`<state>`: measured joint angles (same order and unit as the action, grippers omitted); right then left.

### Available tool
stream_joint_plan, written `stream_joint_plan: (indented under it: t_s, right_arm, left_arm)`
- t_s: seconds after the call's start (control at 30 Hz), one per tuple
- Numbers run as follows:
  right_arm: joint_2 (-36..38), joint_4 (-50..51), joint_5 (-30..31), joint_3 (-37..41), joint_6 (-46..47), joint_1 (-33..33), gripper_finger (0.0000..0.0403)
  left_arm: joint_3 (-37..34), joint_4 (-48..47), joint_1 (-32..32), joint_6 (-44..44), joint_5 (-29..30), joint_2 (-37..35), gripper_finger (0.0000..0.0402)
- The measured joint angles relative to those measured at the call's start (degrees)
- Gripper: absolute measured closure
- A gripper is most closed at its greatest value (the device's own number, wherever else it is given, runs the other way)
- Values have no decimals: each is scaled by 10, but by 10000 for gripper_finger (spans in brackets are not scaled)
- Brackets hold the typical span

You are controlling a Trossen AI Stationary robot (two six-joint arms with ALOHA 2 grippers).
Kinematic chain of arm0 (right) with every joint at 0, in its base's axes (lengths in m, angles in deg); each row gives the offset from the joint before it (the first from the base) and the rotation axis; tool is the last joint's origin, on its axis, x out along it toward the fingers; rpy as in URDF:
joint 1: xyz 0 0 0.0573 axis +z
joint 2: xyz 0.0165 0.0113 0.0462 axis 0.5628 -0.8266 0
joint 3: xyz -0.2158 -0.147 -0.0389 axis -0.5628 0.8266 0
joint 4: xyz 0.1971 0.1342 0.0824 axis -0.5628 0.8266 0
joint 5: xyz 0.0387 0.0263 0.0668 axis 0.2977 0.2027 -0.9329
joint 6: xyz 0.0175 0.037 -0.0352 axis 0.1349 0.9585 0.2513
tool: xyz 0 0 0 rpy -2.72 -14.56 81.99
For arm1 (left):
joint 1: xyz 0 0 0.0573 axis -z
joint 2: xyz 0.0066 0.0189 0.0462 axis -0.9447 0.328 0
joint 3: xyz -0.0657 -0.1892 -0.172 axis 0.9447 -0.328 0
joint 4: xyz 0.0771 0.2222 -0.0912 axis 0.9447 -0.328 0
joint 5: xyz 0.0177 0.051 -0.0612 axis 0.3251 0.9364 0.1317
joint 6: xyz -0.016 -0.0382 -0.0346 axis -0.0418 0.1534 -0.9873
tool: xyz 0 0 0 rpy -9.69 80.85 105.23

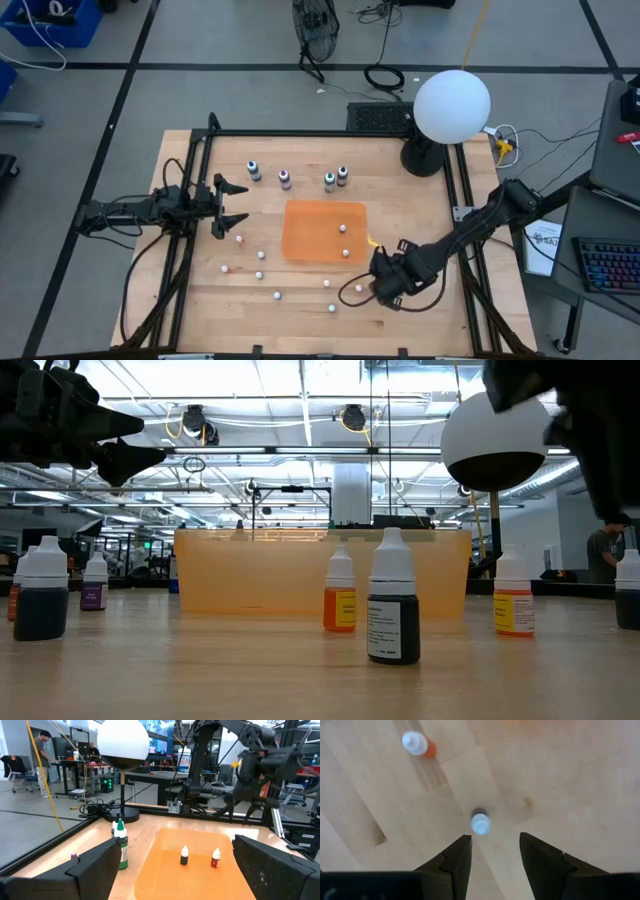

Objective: Pick & Place food coloring
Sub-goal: Put the small blue food coloring bottle into the orange bin

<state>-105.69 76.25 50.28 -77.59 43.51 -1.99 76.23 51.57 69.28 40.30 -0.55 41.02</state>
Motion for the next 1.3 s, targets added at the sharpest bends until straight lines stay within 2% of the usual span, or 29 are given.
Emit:
stream_joint_plan:
  t_s: [0.3, 0.5, 1.3]
  right_arm:
    - [0, -126, -44, 85, 1, 0, 249]
    - [0, -199, -49, 118, -2, -6, 249]
    - [0, -199, -44, 112, -44, -26, 253]
  left_arm:
    - [0, 0, 0, 0, 0, 0, 23]
    - [0, 0, 0, 0, 0, 0, 23]
    - [0, 0, 0, 0, 0, 0, 23]
